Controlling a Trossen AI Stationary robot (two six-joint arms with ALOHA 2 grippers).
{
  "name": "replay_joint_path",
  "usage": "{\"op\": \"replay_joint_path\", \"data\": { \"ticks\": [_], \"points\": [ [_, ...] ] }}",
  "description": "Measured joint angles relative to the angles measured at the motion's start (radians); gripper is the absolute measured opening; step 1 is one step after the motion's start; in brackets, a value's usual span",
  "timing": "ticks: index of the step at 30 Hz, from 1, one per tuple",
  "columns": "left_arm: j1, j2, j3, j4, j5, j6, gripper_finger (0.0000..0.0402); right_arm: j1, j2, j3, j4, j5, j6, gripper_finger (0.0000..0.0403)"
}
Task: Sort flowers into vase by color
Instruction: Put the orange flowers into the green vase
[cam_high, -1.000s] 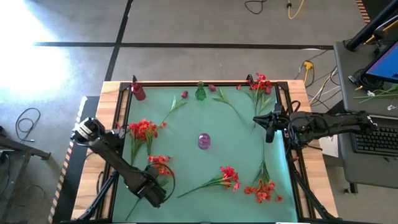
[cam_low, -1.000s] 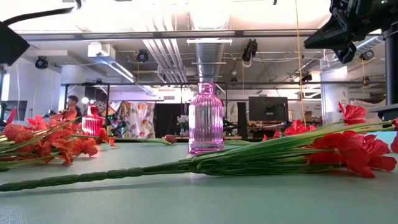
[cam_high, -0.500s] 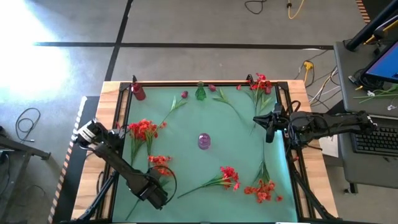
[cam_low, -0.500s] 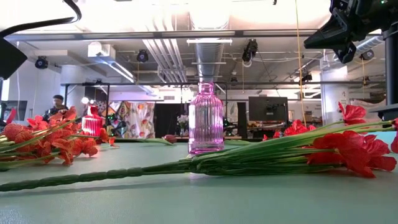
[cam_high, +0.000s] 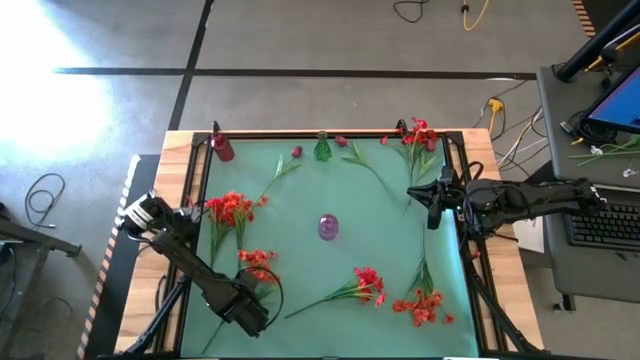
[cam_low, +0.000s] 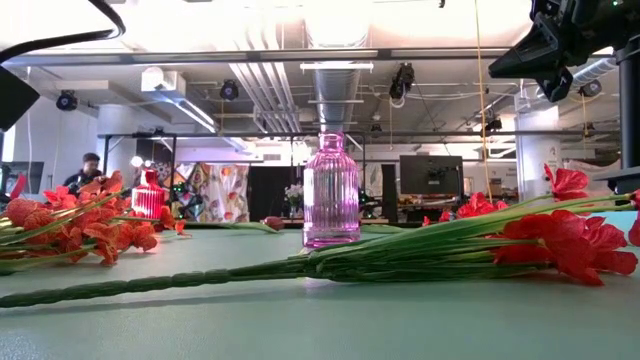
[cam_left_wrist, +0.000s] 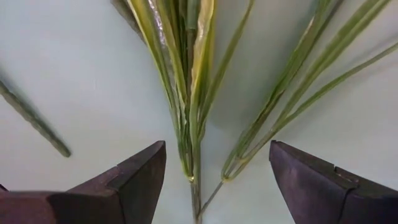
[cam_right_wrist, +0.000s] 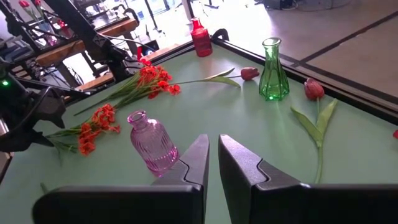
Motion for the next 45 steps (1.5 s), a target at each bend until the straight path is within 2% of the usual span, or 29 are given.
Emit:
{"op": "replay_joint_path", "data": {
  "ticks": [7, 19, 24, 36, 45],
  "points": [
    [-0.001, 0.0, -0.014, 0.006, -0.002, -0.001, 0.026, 0.0, 0.0, 0.0, 0.0, 0.0, 0.0, 0.0029],
    [-0.001, -0.003, -0.054, 0.075, -0.001, -0.011, 0.019, 0.0, 0.0, 0.0, 0.0, 0.0, 0.0, 0.0029],
    [-0.001, -0.003, -0.055, 0.078, -0.001, -0.011, 0.0146, 0.0, 0.0, 0.0, 0.0, 0.0, 0.0, 0.0029],
    [-0.001, -0.002, -0.057, 0.071, -0.001, -0.009, 0.0012, 0.0, 0.0, 0.0, 0.0, 0.0, 0.0, 0.0029],
    [-0.001, -0.02, -0.041, 0.075, 0.009, 0.024, 0.0001, 0.0, 0.0, 0.0, 0.0, 0.0, -0.027, 0.0029]
  ]
}}
